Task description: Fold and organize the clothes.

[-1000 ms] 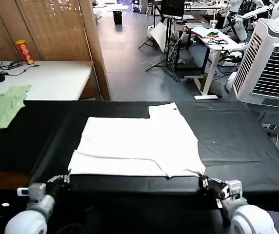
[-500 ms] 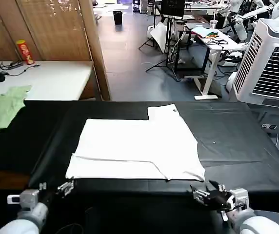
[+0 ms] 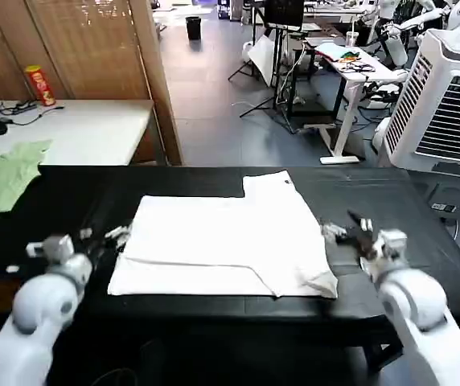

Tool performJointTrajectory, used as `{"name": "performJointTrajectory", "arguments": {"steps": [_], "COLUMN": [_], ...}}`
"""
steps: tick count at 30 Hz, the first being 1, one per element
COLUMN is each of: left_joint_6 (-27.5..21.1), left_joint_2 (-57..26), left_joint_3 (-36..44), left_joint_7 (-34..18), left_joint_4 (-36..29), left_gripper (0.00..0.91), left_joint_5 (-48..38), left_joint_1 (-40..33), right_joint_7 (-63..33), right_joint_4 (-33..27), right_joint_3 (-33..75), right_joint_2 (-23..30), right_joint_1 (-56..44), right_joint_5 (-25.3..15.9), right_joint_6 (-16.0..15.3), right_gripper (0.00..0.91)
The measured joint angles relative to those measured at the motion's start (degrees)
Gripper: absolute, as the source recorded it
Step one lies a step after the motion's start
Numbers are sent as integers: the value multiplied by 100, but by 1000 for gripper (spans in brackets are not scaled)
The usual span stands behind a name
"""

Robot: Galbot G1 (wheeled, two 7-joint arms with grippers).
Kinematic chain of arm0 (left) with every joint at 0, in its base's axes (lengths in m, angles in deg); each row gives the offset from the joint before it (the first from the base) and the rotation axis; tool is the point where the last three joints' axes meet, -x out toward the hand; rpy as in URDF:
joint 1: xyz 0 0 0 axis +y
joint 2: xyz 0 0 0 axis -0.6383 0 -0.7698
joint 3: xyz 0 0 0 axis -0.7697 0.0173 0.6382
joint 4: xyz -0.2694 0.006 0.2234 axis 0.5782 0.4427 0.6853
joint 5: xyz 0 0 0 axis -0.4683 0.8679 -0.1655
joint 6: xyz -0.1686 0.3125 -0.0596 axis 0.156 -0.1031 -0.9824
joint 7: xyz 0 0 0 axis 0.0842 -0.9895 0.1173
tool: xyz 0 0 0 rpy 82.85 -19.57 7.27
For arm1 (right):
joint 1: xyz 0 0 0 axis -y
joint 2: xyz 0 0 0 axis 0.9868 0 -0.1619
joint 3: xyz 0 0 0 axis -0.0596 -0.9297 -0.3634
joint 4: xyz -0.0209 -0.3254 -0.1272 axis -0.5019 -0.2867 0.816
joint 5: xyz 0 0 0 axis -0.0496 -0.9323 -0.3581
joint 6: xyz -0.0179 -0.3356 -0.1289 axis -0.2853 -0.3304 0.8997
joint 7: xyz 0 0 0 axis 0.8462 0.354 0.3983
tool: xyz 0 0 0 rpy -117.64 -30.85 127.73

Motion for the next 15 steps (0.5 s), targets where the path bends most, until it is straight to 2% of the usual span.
{"name": "performJointTrajectory", "arguments": {"steps": [7, 15], "left_joint_6": [-148, -276], "left_joint_2": [204, 528], "left_joint_3": [832, 1235], "left_joint_7": [321, 603], "left_joint_4": [1470, 2780], "left_gripper": [878, 878], "left_joint_5": [10, 311], "left_joint_1": [-1443, -2316], "right_joint_7": [24, 158], "right_joint_4": [-1529, -2974], "right_joint_3": [-580, -740], "right_joint_2": [357, 916], "right_joint_1": [1071, 1806], "right_joint_5": [146, -118], "right_joint_6": [31, -6], "right_gripper": [878, 878]}}
